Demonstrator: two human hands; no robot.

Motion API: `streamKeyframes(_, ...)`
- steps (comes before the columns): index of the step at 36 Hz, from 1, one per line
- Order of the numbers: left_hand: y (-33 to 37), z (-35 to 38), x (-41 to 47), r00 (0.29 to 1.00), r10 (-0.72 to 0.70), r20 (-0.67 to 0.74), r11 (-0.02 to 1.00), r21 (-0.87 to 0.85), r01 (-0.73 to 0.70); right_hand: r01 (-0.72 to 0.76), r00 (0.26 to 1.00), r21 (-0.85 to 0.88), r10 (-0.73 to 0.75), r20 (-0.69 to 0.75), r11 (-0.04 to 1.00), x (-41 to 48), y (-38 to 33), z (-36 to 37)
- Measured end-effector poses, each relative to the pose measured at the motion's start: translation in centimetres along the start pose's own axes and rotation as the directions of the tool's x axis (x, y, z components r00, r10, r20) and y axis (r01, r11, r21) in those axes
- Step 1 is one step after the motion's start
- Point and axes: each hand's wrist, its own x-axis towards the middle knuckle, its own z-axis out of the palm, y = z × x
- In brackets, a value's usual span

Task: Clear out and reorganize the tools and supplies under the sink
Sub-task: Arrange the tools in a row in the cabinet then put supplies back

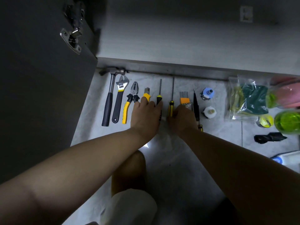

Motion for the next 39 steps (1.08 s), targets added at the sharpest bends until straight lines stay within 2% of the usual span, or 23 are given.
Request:
streamKeyframes(7, -0.1, -0.2, -0.2, 1.0, -0.015, -0.012, 1.0, -0.006, 0.015, 0.033, 0.999, -0.002, -0.033, 0.002, 0.999, -0.2, 0.3, -0.6)
streamKeyframes(11, -0.1, 0.1, -0.4, 0.999, -0.012, -0.037, 1.0, -0.024, 0.011, 0.081, 0.988, -0.018, -0.082, -0.134, 0.997, 0.1, 0.9, -1.7)
streamKeyframes(14, -0.2, 0.2, -0.4, 0.999, -0.012, -0.045, 0.999, -0.031, 0.01, 0.091, 0.979, -0.022, -0.094, -0.183, 0.996, 0.8, 1.0, -2.6)
streamKeyframes(26, 0.1, 0.1, -0.7, 0.994, 0.041, -0.1, 0.993, -0.104, -0.051, 0.113, 0.97, -0.196, -0.15, -0.19, 0.974, 2.9, 0.9, -2.4)
streamKeyframes(33, 1.2, 0.5, -0.5, 0.984, 0.049, -0.171, 0.992, -0.103, -0.068, 0.085, 0.986, -0.107, -0.099, -0.132, 0.991, 2.9, 1.0, -2.9)
streamKeyframes(36, 1.9, 0.9, -0.7, 0.974, 0.079, -0.213, 0.987, -0.12, -0.106, 0.183, 0.977, -0.117, -0.194, -0.088, 0.976, 2.0, 1.7, -4.7)
streamKeyframes(39, 2.9, 1.2, -0.8, 0.95, 0.147, -0.276, 0.973, -0.132, -0.189, 0.33, 0.944, -0.175, -0.33, 0.028, 0.928, 0.7, 3.3, -7.9)
